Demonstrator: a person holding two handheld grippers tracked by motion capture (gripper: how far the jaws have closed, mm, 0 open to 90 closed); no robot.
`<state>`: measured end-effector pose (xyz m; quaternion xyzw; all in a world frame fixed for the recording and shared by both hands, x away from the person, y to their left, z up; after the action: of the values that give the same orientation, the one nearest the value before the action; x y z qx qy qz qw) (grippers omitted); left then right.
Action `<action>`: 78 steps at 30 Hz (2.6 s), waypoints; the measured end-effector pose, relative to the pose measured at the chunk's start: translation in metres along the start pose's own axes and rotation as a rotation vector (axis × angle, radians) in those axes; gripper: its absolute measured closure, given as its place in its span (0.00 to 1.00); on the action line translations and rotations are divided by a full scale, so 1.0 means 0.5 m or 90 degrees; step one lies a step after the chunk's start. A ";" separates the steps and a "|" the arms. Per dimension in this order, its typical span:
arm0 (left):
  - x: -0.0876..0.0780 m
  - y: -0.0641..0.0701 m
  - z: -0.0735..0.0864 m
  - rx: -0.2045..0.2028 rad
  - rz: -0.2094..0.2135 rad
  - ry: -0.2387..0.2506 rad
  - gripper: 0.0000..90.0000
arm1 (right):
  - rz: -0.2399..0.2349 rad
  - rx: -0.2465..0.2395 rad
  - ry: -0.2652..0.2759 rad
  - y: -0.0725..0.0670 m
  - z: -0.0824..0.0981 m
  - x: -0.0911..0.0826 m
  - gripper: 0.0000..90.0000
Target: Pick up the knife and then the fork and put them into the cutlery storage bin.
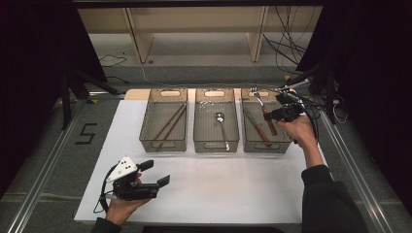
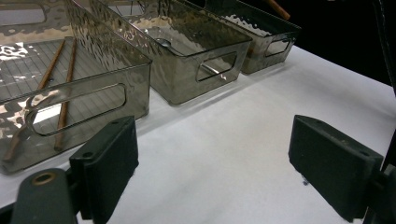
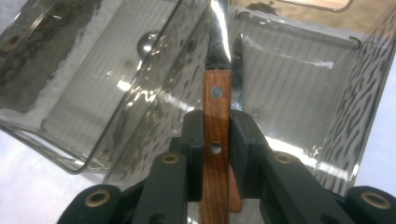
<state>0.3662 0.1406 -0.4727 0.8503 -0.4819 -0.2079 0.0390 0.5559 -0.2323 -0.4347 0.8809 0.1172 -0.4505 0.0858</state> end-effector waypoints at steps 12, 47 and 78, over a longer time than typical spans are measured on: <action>0.000 0.001 0.000 0.001 0.001 0.000 0.17 | 0.019 -0.001 -0.018 0.022 0.008 0.019 0.85; 0.001 0.002 0.000 0.000 0.003 0.001 0.17 | 0.045 0.020 -0.041 0.036 0.033 0.063 0.77; 0.003 0.003 0.002 0.000 0.003 -0.006 0.17 | -0.040 0.000 0.071 -0.057 0.059 -0.028 0.27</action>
<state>0.3653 0.1385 -0.4735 0.8482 -0.4841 -0.2116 0.0375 0.5169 -0.2143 -0.4419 0.9004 0.1493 -0.4034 0.0648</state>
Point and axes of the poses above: each handheld gripper's, and its own axes: x roughly forward along the jaws, z roughly out of its underside, y roughly to its right, the point moved 9 cm from there along x, roughly forward along the jaws, and after that the axes turned 14 degrees about z, right-handed, at the moved point
